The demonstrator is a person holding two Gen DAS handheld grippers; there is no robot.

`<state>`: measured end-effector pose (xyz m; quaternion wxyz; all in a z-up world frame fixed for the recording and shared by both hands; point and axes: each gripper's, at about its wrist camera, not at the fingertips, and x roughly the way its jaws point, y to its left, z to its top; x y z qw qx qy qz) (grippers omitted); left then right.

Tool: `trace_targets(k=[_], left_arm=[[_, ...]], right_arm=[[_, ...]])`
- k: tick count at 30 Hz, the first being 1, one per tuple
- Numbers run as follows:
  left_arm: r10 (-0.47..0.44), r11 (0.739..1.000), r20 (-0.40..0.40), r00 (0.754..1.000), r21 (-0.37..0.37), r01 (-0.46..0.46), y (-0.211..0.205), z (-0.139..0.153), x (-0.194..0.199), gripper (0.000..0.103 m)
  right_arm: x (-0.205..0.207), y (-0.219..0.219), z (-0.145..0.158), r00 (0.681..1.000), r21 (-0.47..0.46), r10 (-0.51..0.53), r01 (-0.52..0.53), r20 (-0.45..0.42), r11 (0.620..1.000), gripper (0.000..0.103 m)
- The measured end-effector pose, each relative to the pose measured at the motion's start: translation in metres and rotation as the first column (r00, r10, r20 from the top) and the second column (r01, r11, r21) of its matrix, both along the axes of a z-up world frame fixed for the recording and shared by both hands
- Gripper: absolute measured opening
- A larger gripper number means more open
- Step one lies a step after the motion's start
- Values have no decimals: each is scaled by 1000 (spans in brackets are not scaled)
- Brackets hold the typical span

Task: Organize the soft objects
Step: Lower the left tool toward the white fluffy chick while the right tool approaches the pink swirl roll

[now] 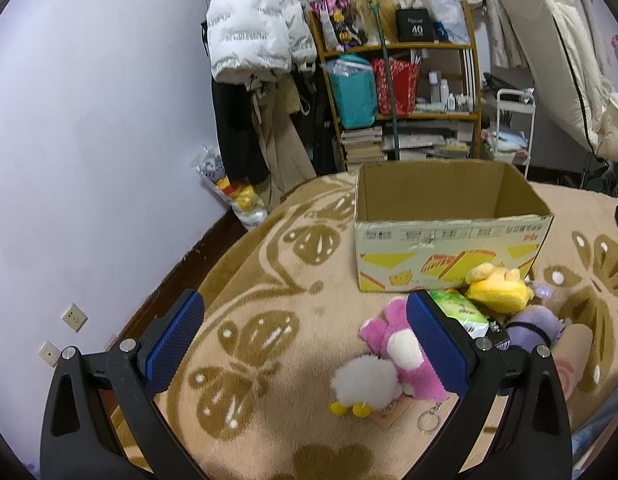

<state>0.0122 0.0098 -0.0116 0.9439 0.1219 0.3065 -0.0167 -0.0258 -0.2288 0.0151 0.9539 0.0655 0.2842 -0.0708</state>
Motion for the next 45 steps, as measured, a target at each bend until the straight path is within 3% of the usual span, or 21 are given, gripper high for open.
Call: trace_targets(k=[13, 22, 30, 38, 45], left_arm=[[12, 999, -152, 988, 50, -5, -7, -27, 25, 100], [24, 998, -299, 954, 66, -5, -8, -54, 47, 100], [47, 999, -432, 901, 28, -38, 3, -77, 66, 100], [35, 999, -508, 861, -8, -45, 5, -93, 74, 100], [21, 1000, -549, 836, 7, -21, -1, -106, 78, 100]], right_arm=[[26, -16, -19, 979, 125, 15, 11, -205, 992, 103], [34, -18, -38, 944, 162, 45, 9, -327, 987, 103], [39, -13, -60, 877, 201, 120, -27, -466, 979, 103], [43, -4, -84, 809, 224, 181, -62, -559, 972, 99], [46, 0, -109, 738, 243, 206, -59, -642, 968, 82]])
